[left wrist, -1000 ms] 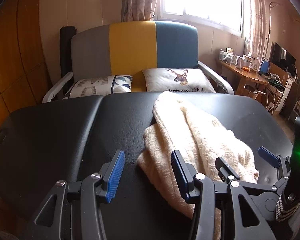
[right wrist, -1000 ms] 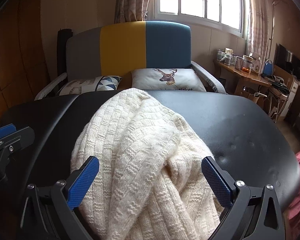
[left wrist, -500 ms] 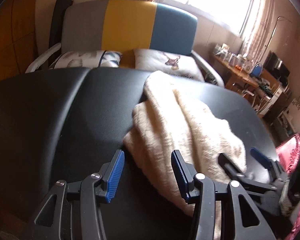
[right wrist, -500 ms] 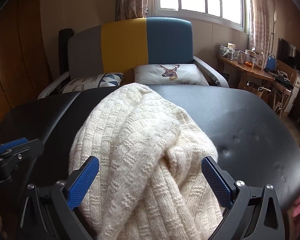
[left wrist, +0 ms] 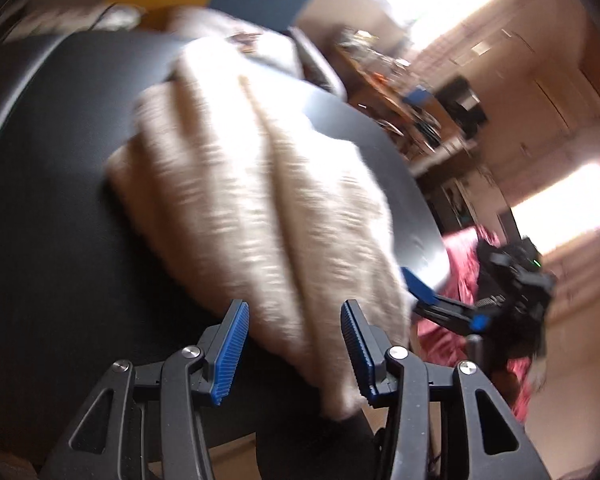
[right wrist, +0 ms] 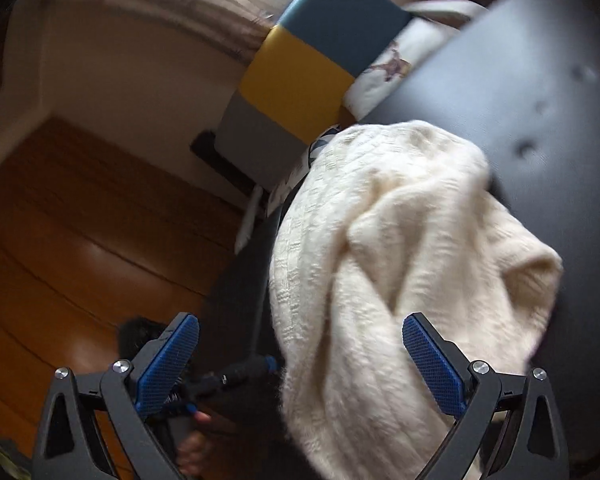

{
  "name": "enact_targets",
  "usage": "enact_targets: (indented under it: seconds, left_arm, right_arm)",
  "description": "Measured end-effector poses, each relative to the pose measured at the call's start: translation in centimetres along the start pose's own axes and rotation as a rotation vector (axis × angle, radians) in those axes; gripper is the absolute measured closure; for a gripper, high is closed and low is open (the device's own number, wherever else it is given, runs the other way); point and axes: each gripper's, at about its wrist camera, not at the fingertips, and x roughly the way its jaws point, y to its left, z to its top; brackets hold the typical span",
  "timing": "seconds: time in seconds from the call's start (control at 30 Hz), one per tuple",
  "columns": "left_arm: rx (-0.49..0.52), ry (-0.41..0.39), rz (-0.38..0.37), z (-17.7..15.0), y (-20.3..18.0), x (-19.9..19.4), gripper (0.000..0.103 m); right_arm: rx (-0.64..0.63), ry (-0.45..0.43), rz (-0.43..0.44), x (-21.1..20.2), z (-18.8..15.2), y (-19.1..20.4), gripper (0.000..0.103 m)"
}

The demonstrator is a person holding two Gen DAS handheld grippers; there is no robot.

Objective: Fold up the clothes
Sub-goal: 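Move both grippers toward the crumpled cream sweater on the ottoman, then grasp the sweater with the left gripper and lift it off the ottoman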

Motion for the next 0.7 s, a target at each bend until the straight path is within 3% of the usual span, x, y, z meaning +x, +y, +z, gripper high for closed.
enact_targets:
  seconds: [0.1, 0.17, 0.43, 0.6, 0.7]
  left_arm:
    - [0.07, 0.012, -0.001, 0.3, -2.7, 0.0, 0.054]
    - [0.124, 0.01, 0.048, 0.5, -4.1, -0.1, 0.055]
    - [0.158, 0.089, 0.186, 2.3, -3.7, 2.5, 0.056]
    - [0.168, 0.132, 0.253, 3.0, -3.2, 3.8, 0.056]
    - [0.185, 0.114, 0.266, 2.6, -3.1, 3.6, 0.059]
  right_arm:
    - [0.068, -0.003, 0.04, -1.0, 0.1, -1.5, 0.0]
    - [0.104, -0.006, 0.061, -1.3, 0.0, -2.1, 0.0]
    - [0.22, -0.008, 0.135, -1.7, 0.7, -4.3, 0.0]
    - [0.214, -0.019, 0.086, -0.8, 1.8, -4.8, 0.0]
    - [0.182, -0.038, 0.043, -0.1, 3.2, -4.5, 0.0]
